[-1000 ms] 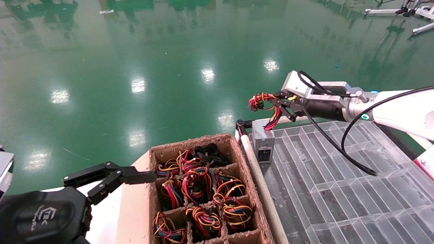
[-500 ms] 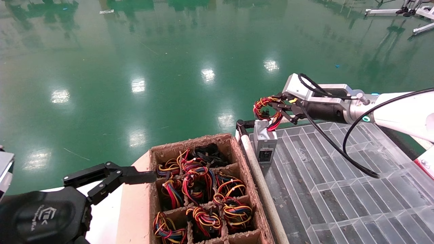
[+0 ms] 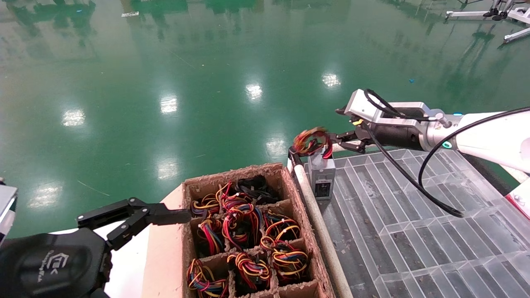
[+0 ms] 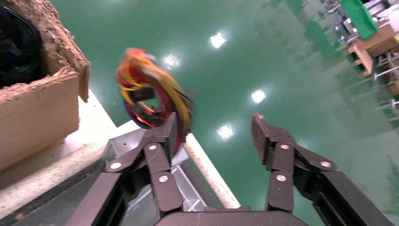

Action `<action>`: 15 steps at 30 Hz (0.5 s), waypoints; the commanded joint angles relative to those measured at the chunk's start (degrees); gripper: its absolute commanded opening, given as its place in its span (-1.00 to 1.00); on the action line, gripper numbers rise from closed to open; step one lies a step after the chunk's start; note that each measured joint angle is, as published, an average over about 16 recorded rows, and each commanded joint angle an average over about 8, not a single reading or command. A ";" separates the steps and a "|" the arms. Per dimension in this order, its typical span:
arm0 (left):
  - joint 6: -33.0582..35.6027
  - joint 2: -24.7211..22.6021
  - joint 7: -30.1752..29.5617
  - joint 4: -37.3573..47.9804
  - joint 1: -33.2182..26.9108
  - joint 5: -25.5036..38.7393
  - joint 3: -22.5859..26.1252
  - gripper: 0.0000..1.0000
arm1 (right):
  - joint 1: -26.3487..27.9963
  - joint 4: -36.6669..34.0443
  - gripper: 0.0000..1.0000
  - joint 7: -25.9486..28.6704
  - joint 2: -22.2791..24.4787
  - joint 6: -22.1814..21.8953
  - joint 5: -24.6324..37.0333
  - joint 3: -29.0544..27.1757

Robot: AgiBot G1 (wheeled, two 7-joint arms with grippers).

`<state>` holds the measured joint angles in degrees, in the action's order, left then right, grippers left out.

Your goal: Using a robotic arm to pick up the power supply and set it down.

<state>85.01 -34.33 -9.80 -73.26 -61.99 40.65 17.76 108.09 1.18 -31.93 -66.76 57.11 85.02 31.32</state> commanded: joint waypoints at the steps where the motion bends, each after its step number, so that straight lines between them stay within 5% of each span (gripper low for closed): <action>1: 0.00 0.00 0.00 0.01 0.00 0.00 0.00 1.00 | 0.15 -0.04 1.00 0.10 -0.07 0.19 0.31 0.22; 15: 0.00 0.00 0.02 0.04 0.00 -0.03 0.01 1.00 | 0.31 -2.15 1.00 7.46 1.12 7.67 -2.84 -1.66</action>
<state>85.01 -34.33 -9.78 -73.22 -62.00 40.63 17.77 107.62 0.41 -24.04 -65.20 64.85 81.70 29.56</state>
